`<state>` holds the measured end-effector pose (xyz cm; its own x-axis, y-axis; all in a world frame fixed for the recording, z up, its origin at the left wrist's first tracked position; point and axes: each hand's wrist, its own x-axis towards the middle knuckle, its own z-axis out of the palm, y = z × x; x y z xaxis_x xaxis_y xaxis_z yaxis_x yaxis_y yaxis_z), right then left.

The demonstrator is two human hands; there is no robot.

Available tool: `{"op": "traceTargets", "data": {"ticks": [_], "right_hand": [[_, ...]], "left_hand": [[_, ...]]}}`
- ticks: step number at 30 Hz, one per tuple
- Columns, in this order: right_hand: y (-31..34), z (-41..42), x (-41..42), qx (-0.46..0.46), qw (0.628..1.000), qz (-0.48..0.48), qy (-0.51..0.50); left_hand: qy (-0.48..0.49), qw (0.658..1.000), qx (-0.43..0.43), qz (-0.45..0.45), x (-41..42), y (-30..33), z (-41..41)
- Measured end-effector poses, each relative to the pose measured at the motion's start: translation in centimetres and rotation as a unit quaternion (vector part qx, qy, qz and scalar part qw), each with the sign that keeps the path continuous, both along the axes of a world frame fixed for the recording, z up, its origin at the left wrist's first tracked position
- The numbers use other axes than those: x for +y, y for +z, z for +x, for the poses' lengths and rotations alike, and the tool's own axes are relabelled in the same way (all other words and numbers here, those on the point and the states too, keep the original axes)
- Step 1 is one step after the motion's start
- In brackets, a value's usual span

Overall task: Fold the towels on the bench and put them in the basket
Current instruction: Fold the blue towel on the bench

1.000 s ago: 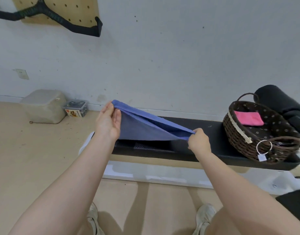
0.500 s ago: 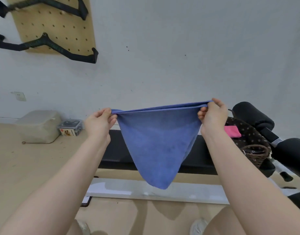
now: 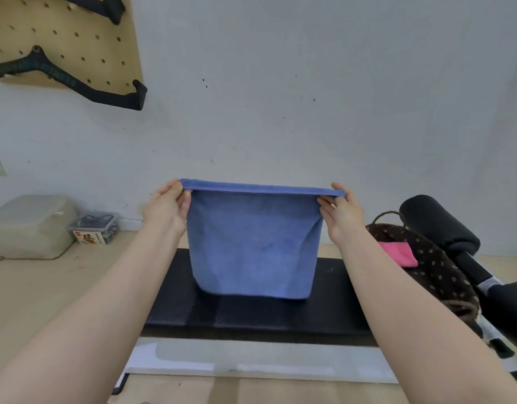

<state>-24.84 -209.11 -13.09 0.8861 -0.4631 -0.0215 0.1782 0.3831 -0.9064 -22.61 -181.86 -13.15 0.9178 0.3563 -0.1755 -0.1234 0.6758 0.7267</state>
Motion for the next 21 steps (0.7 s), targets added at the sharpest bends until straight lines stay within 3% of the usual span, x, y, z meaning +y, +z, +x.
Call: {"op": "traceTargets", "data": {"ticks": [4,6,8,11,14,17,21], "right_hand": [[2.7,4.1,-0.8,-0.084,0.993,0.081,-0.002],[3.1,4.9,-1.2,-0.083,0.994,0.067,-0.009],[1.9,4.9,-1.4,-0.031,0.999,0.002,-0.023],[-2.7,4.5,-1.6,0.083,0.993,-0.066,-0.043],[-7.8,3.5,-1.8,0.206,0.969,-0.129,-0.050],[-11.7,2.1,-2.4,0.293,0.934,-0.204,-0.025],[-13.6,-0.1,-3.1,0.346,0.889,-0.301,0.001]], "left_hand": [[0.005,0.998,-0.066,-0.023,-0.6,2.5,3.6],[0.008,0.997,-0.071,-0.013,-0.4,2.4,4.8],[0.001,0.999,-0.047,0.017,0.0,0.4,5.4],[-0.026,0.988,0.063,0.142,0.6,-5.1,5.1],[-0.103,0.951,0.181,0.229,1.1,-10.6,3.8],[-0.192,0.891,0.263,0.316,1.8,-13.9,2.5],[-0.249,0.849,0.283,0.370,2.0,-14.5,0.8]]}}
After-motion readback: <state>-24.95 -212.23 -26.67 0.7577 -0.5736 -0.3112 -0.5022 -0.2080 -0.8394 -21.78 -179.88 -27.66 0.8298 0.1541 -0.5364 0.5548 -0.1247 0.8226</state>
